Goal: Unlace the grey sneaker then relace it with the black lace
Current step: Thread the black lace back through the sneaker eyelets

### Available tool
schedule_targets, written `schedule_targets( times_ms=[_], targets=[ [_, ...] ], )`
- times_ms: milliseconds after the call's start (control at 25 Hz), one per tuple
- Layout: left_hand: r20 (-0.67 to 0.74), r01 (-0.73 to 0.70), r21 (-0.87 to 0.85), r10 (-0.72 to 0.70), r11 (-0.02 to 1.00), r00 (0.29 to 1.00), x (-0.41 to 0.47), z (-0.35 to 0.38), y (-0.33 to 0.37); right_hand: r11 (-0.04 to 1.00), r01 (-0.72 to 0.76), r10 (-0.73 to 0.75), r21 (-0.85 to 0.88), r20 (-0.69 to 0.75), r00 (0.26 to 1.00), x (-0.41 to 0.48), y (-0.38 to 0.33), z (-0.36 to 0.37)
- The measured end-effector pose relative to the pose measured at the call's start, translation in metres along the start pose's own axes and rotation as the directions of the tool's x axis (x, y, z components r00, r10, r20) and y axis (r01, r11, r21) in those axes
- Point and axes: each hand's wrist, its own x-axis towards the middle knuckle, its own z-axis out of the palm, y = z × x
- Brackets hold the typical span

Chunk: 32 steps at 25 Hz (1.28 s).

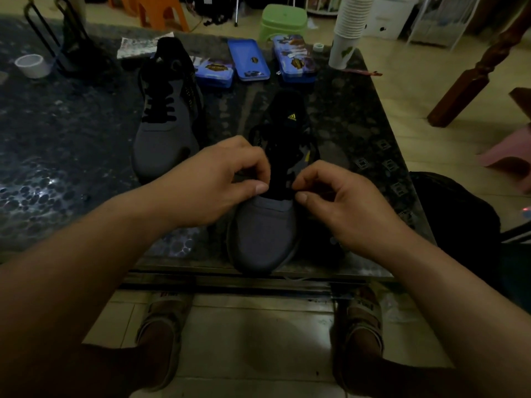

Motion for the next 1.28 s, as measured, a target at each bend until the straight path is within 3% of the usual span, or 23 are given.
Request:
schedule_targets(
  times_ms=[240,520,800,1080,1280],
  targets=[
    [-0.06,0.143,-0.074,-0.147,0.987,0.987,0.004,-0.002,-0.001,0.999,-0.017,0.013,-0.048,-0.098,0.995,0.009,-0.003,0.0],
    [-0.056,0.044,0.13,-0.037,0.991,0.998,0.014,-0.007,-0.003,0.902,0.182,-0.236,-0.39,-0.094,0.967,0.017,-0.004,-0.003],
    [-0.028,-0.071,0.214,0.078,0.974,0.997,0.016,-0.008,0.001,0.841,0.245,-0.281,-0.482,-0.002,0.96,0.017,-0.013,-0.006],
    [-0.005,-0.111,0.308,0.119,0.945,0.993,0.023,-0.009,0.001,0.846,0.178,-0.206,-0.502,0.001,0.979,0.023,-0.016,-0.003],
    [-0.067,-0.052,0.258,0.071,0.965,0.995,0.025,-0.003,0.001,0.941,0.023,-0.057,-0.337,-0.092,0.994,0.024,-0.014,0.002]
  ],
)
